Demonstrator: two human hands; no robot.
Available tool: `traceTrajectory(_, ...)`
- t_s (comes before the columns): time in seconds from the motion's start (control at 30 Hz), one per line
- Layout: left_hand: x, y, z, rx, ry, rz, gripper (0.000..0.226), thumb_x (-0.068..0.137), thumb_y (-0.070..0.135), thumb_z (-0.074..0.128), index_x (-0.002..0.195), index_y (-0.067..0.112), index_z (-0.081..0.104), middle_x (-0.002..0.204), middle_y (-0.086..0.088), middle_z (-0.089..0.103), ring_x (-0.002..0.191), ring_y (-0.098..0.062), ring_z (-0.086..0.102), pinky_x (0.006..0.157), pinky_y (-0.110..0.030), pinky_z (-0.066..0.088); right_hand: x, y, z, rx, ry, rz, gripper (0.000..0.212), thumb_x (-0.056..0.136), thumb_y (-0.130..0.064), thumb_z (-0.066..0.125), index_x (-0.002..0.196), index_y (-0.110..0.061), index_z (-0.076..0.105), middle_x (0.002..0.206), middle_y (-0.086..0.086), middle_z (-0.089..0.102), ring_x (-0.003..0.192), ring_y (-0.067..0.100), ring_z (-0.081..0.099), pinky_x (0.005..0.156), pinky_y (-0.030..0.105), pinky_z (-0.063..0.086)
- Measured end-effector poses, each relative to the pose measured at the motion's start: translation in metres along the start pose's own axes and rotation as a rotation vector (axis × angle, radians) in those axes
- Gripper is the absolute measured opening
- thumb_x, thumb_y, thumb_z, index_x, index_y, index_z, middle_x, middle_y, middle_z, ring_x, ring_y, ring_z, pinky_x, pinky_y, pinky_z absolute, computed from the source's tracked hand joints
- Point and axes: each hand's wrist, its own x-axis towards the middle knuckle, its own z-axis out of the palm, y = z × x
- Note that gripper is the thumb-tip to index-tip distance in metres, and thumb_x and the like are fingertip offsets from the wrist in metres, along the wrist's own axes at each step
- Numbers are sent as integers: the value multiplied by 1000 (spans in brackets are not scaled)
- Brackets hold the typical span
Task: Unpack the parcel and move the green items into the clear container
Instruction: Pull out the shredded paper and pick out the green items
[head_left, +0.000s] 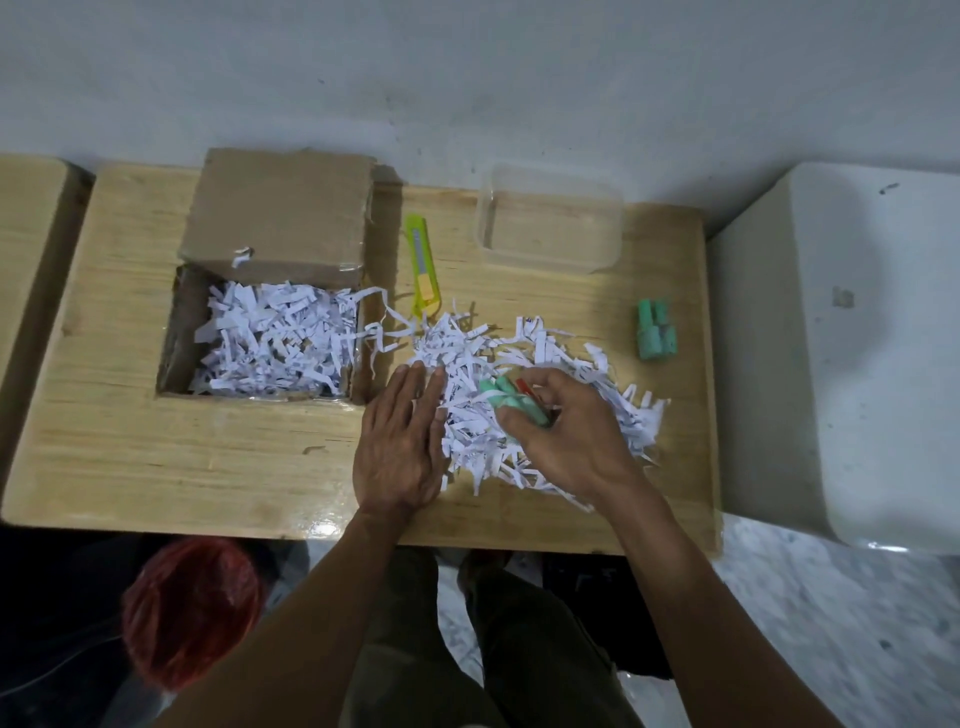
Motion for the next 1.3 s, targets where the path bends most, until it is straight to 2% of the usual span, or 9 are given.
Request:
traceTrajectory(0.1, 0, -1, 2, 4, -1, 0, 44, 106, 26, 42, 147, 12, 51, 154, -14, 48, 149, -30, 36, 111, -51, 39, -1, -3, -19, -89, -58, 5, 25, 85, -31, 70, 109, -27, 63, 103, -18, 63, 82, 0, 64, 70, 19, 54)
traceTrajectory(0.3, -2, 0, 2, -10, 16, 3, 45, 106, 24, 41, 147, 9, 50, 154, -17, 47, 149, -32, 36, 112, -52, 39, 8, -3, -57, -206, -47, -130, 42, 78, -36, 77, 117, -27, 65, 107, -8, 73, 84, 6, 71, 72, 24, 55)
traceTrajectory(0.37, -2, 0, 1, -17, 5, 9, 48, 104, 22, 40, 150, 10, 46, 156, -16, 45, 150, -31, 34, 113, -51, 37, 10, 0, -61, 37, -43, -59, 33, 83, -31, 74, 115, -24, 68, 106, -3, 74, 87, 16, 72, 68, 23, 51)
traceTrajectory(0.43, -2, 0, 1, -18, 4, -15, 48, 104, 22, 41, 151, 9, 45, 156, -14, 45, 150, -30, 34, 113, -51, 37, 14, 4, -62, 426, -94, 41, 30, 87, -28, 63, 115, -17, 67, 109, 9, 73, 93, 33, 70, 77, 36, 46)
traceTrajectory(0.53, -2, -1, 1, -13, -12, -11, 50, 104, 22, 40, 152, 11, 43, 157, -13, 43, 151, -29, 32, 113, -51, 37, 16, 0, -60, 883, -189, 144, 42, 95, -26, 43, 127, -4, 57, 116, 21, 68, 89, 31, 69, 83, 40, 45)
traceTrajectory(0.8, -2, -2, 1, -17, -10, 1, 51, 103, 21, 40, 153, 13, 42, 157, -14, 43, 151, -29, 32, 115, -50, 36, 30, -25, -82, 1120, -116, 50, 46, 98, -33, 40, 127, -2, 57, 110, 19, 69, 83, 27, 68, 72, 32, 50)
traceTrajectory(0.97, -2, -1, 1, -19, -9, 0, 50, 103, 23, 39, 152, 11, 43, 157, -14, 44, 151, -29, 33, 116, -47, 34, 36, -31, -117, 1068, 200, -13, 28, 97, -28, 43, 110, -13, 63, 99, 11, 67, 76, 21, 64, 67, 29, 47)
traceTrajectory(1.1, -2, -1, -1, -22, -31, -8, 51, 104, 26, 35, 152, 11, 43, 157, -14, 44, 151, -29, 33, 115, -50, 36, 50, -11, -121, 716, 496, -39, 17, 92, -24, 52, 102, -18, 65, 82, 1, 57, 67, 15, 53, 57, 27, 44)
traceTrajectory(1.3, -2, -1, 0, -23, -39, -6, 52, 103, 26, 35, 153, 13, 41, 157, -14, 44, 150, -29, 34, 114, -52, 36, 61, 15, -76, 142, 541, -16, 32, 86, -32, 66, 117, -28, 61, 89, -12, 65, 73, 4, 59, 66, 18, 44)
